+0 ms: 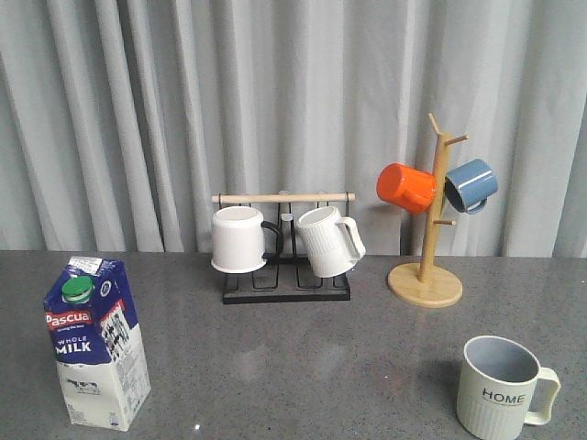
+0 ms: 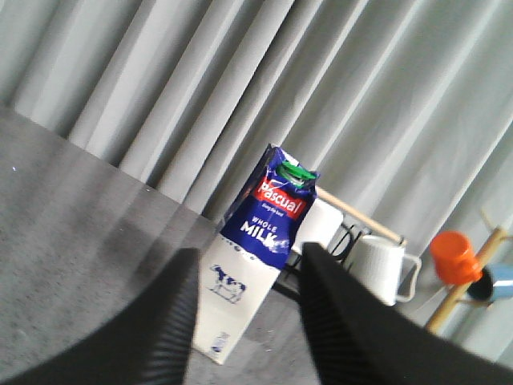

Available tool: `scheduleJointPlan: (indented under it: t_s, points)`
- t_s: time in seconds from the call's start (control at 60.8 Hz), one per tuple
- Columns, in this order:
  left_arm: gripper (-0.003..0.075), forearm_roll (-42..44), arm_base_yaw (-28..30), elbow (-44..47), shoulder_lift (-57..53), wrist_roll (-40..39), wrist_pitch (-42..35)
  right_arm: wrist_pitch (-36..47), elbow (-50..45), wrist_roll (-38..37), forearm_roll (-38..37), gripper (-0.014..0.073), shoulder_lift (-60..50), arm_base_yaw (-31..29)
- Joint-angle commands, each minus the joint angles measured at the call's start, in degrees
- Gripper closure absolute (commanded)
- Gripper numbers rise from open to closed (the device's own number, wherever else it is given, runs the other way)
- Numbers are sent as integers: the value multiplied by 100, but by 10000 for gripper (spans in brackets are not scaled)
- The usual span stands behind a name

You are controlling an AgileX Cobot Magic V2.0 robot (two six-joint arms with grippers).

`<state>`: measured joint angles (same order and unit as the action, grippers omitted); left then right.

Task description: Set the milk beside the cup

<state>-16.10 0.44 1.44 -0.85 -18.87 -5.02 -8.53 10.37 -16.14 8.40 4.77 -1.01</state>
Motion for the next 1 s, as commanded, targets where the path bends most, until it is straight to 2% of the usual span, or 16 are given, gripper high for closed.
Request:
scheduleJointPlan:
  t_s: [0.0,0.099,0.23,0.296,0.411,0.543,0.773,0.987]
  points:
    - [281,-355,4,88,-56,-421,-573,594,198,56,-69,23,116,2]
    - [224,-701,4,88,-56,-623,-989,793,198,56,-69,-6,121,2]
    - [221,-867,-2,36,-56,-819,-1149,351,413,145,-335,5,237,2]
    - [221,-601,-2,-228,-51,-800,-688,-70,744,399,-594,5,389,2]
    - [221,498,-2,-990,-45,-746,658,-910,1510,1116,-1103,5,916,2]
    - [221,1506,-2,-2045,174,-731,1839,-1458,2241,1369,-1695,5,1658,2]
    - [221,1610,-2,-3722,1398,416,3491,-1887,3241,1369,-1955,15,3040,2]
    - [221,1610,-2,-4458,2248,716,3771,-2022,3423,1369,-2202,54,4146,2]
